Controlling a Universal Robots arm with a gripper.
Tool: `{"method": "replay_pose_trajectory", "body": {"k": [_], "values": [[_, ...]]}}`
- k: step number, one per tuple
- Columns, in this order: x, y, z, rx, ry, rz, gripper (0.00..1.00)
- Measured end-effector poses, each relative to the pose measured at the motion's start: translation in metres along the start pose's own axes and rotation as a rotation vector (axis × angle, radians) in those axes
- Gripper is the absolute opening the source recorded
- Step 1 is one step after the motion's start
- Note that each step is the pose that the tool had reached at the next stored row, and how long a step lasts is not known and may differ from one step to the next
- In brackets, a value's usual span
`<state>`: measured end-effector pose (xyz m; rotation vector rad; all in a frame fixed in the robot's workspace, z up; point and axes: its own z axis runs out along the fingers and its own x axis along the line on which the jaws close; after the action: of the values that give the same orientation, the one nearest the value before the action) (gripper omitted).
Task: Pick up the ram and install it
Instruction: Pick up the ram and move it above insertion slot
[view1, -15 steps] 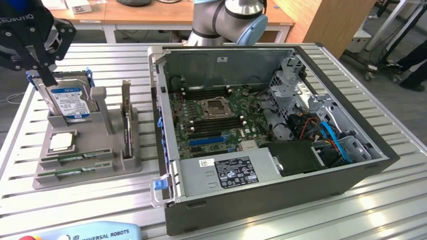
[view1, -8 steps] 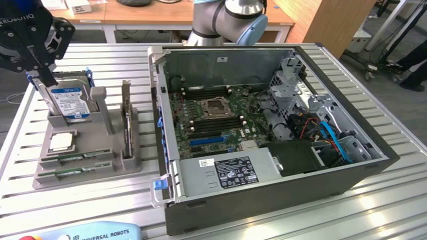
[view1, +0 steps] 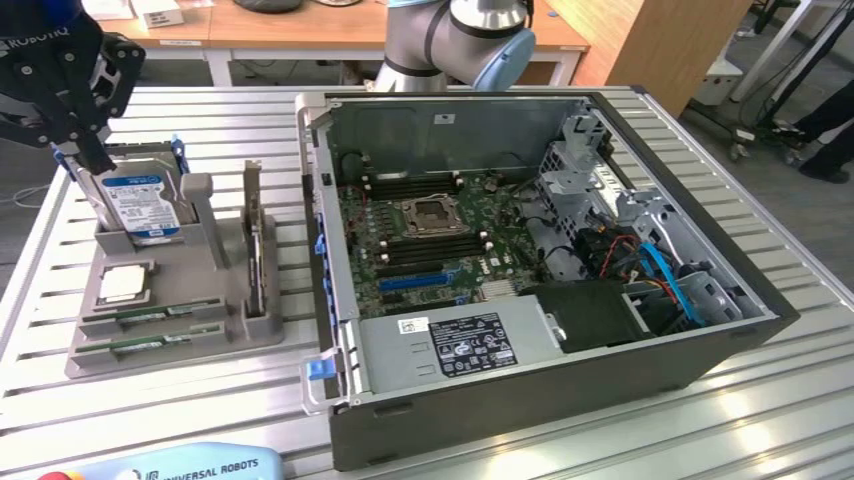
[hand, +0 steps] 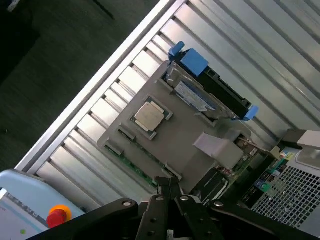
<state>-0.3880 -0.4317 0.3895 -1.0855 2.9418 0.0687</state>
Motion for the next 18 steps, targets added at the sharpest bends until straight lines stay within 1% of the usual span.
{"method": "replay_pose_trajectory", "body": {"k": [4, 18], "values": [[0.0000, 0.0000, 0.0001, -0.0003, 0.0039, -0.072, 0.10], [0.0000, 0.0000, 0.0004, -0.0047, 0.0136, -0.316, 0.10]]}}
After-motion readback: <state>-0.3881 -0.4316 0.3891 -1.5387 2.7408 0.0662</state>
